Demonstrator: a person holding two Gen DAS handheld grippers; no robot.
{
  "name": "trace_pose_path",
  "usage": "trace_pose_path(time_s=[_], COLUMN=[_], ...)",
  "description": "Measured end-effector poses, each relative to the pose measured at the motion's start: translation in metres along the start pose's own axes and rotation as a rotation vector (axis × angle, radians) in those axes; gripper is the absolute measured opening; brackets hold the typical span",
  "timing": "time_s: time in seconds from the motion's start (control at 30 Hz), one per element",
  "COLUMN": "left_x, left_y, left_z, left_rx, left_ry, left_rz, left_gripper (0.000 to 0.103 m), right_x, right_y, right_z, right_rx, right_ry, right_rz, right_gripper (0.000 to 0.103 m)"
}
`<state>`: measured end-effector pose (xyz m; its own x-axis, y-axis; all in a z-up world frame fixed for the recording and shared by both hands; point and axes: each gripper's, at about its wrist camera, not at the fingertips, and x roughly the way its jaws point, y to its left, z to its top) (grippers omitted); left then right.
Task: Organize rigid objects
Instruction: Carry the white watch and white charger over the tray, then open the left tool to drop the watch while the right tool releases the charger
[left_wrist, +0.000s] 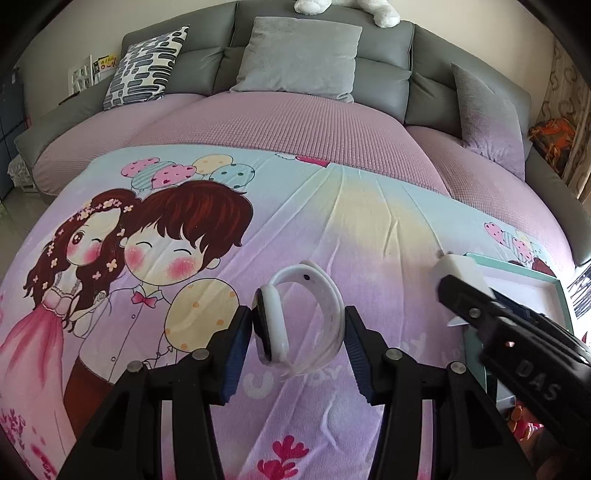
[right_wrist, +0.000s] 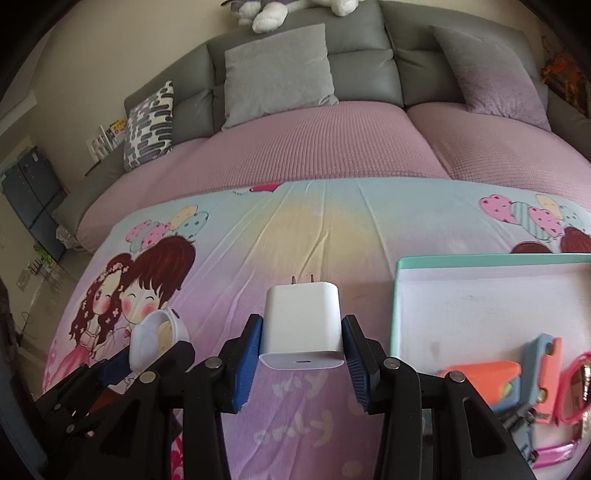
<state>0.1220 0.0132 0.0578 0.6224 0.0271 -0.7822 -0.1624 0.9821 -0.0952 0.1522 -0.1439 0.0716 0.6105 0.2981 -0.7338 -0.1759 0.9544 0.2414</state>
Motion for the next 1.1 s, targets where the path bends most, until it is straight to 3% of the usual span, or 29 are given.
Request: trace_pose_path(time_s=[0.3,0.6,1.1], left_x=[-0.032,-0.054,-0.046], left_y=[-0.042,-0.094,-0.184], left_z=[0.001,-0.002,-0.029], left_rx=[0.089,0.166,0.289], left_ry=[-0.042,-0.065,0.023], left_rz=[-0.040,-0.122,-0.284], left_gripper=[0.052,0.052,0.053], right_x=[-0.062,-0.099,-0.112], right_y=[-0.044,-0.108,-0.168], right_z=[-0.015,-0.045,-0.073], right_rx=[0.082,0.178,0.293], right_ry=[-0.062,-0.039,0.028], right_rz=[-0.105,-0.259,-0.322], right_gripper=[0.046,0.046,0.046])
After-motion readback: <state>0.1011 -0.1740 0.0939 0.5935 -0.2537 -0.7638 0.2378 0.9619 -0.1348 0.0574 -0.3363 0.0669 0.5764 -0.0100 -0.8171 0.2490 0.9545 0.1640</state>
